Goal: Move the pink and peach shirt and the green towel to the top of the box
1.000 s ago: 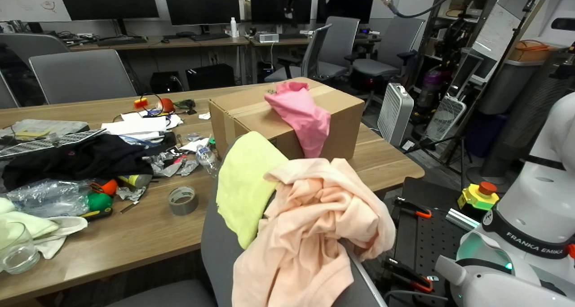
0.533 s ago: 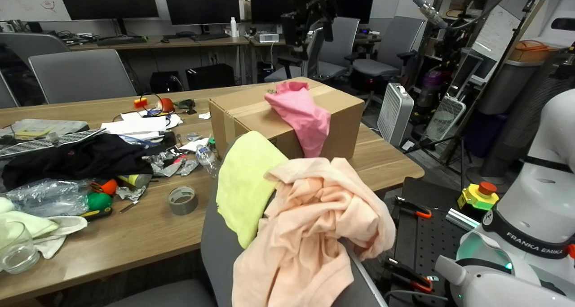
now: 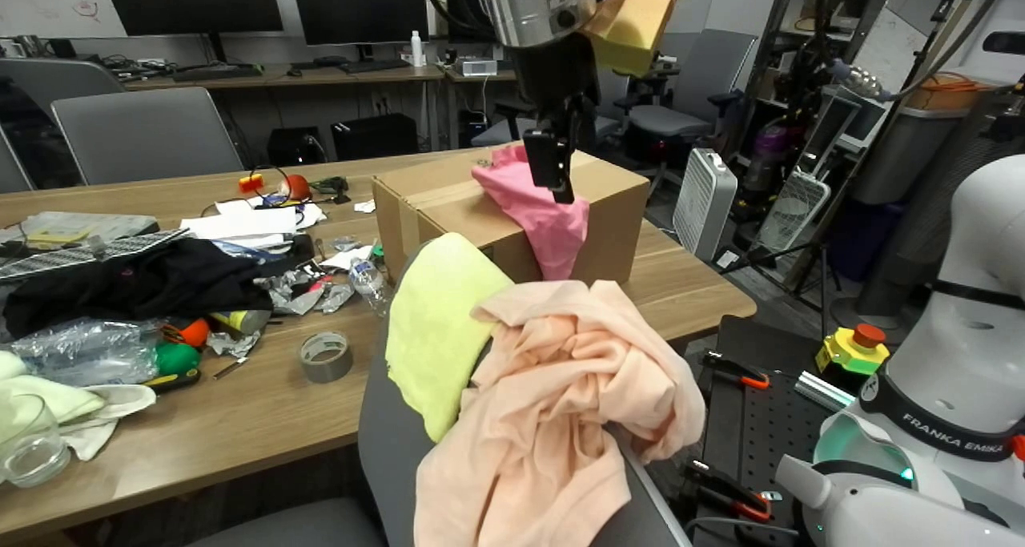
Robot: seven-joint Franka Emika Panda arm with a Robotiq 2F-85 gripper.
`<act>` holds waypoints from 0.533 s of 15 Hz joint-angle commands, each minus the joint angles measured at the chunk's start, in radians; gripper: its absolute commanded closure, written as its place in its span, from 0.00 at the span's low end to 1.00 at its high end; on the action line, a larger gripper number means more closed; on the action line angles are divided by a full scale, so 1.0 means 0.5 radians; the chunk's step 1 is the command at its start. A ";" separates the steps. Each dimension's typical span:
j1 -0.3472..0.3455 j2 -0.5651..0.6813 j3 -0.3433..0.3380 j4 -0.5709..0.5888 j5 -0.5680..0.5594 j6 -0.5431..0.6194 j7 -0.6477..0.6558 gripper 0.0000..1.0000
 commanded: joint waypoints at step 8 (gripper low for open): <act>0.207 -0.089 0.191 -0.123 0.314 0.198 -0.098 0.00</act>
